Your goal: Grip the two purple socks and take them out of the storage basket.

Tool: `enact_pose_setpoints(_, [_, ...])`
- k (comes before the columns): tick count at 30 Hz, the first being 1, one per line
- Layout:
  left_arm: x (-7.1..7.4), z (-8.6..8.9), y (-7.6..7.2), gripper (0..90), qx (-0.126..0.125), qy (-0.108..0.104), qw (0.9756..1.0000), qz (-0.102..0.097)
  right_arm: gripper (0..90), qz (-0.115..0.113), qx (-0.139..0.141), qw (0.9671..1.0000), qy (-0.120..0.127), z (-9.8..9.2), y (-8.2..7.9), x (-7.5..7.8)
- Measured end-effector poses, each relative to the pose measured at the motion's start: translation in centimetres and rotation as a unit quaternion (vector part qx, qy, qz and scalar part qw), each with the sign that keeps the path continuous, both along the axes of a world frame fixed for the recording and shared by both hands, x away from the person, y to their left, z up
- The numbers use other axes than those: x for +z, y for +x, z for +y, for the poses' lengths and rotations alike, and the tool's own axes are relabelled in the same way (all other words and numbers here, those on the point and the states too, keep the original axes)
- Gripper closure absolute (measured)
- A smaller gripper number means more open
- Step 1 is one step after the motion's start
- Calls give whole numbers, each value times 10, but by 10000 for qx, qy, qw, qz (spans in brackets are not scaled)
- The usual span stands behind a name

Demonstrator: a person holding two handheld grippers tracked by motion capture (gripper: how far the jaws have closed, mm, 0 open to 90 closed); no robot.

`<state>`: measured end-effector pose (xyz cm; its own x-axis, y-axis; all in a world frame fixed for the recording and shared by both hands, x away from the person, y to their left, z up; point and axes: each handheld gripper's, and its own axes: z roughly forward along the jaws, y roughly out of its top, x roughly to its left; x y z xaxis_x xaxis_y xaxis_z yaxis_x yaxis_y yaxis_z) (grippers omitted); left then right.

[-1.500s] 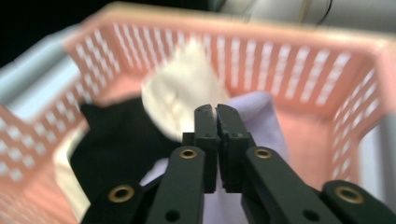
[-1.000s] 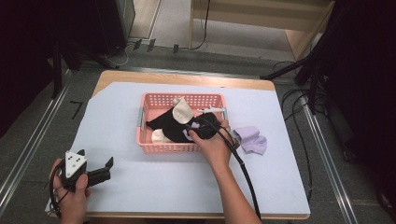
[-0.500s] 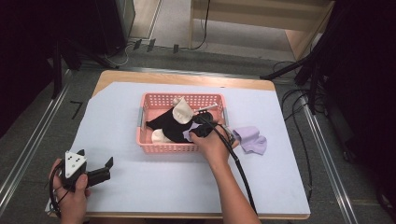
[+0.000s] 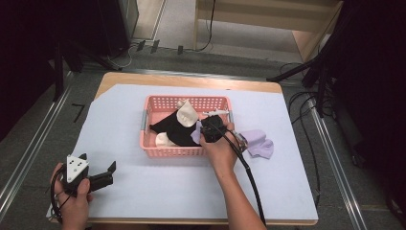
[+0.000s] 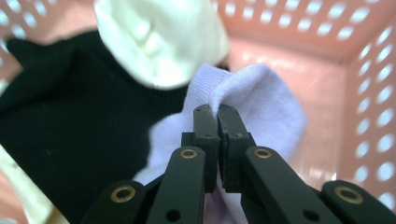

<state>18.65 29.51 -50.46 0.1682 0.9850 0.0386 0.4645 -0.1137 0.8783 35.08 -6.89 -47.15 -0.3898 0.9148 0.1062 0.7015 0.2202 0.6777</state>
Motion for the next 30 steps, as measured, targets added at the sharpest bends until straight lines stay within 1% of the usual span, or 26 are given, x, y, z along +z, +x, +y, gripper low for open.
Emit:
enact_pose_setpoints(3, [0, 0, 0, 14, 0, 2, 10000, 2, 887, -341, -26, 9993, 117, -4, -2, 6])
enact_pose_setpoints(7, [0, 0, 0, 14, 2, 2, 10000, 1, 888, -744, -25, 9965, 373, -8, -5, 13])
enact_pose_setpoints(9, [0, 0, 0, 13, 0, 3, 10000, 0, 888, -960, -7, 9941, 512, -10, -7, 17])
enact_pose_setpoints(12, [0, 0, 0, 14, 0, 1, 10000, 0, 888, -1221, 9, 9906, 617, -11, -10, 21])
enact_pose_setpoints(13, [0, 0, 0, 14, -1, 1, 10000, -1, 888, -1314, 39, 9890, 684, -11, -11, 24])
enact_pose_setpoints(14, [0, 0, 0, 13, -1, 0, 10000, -1, 888, -1422, 67, 9867, 785, -12, -13, 26])
enact_pose_setpoints(15, [0, 0, 0, 14, -1, -2, 10000, -2, 888, -1512, 87, 9852, 807, -12, -13, 28])
enact_pose_setpoints(17, [0, 0, 0, 14, -4, 4, 10000, 10, 887, -1704, 186, 9807, 946, -13, -15, 31])
enact_pose_setpoints(18, [0, 0, 0, 13, -4, 3, 10000, 10, 888, -1765, 197, 9791, 988, -13, -16, 32])
enact_pose_setpoints(20, [0, 0, 0, 13, -3, 4, 10000, 11, 888, -1979, 253, 9732, 1140, -15, -18, 35])
enact_pose_setpoints(21, [0, 0, 0, 13, -2, 4, 10000, 10, 887, -2054, 255, 9709, 1201, -16, -19, 36])
enact_pose_setpoints(22, [0, 0, 0, 14, -2, 4, 10000, 10, 887, -2172, 267, 9682, 1212, -17, -20, 38])
enact_pose_setpoints(24, [0, 0, 0, 13, -2, 3, 10000, 11, 887, -2329, 313, 9627, 1344, -20, -22, 41])
enact_pose_setpoints(25, [0, 0, 0, 13, -2, 2, 10000, 11, 887, -2459, 336, 9596, 1328, -21, -23, 43])
enact_pose_setpoints(28, [0, 0, 0, 14, 2, 3, 10000, 13, 888, -2691, 319, 9531, 1348, -26, -25, 48])
enact_pose_setpoints(30, [0, 0, 0, 14, 0, -1, 10000, 15, 887, -2757, 250, 9506, 1402, -31, -25, 50])
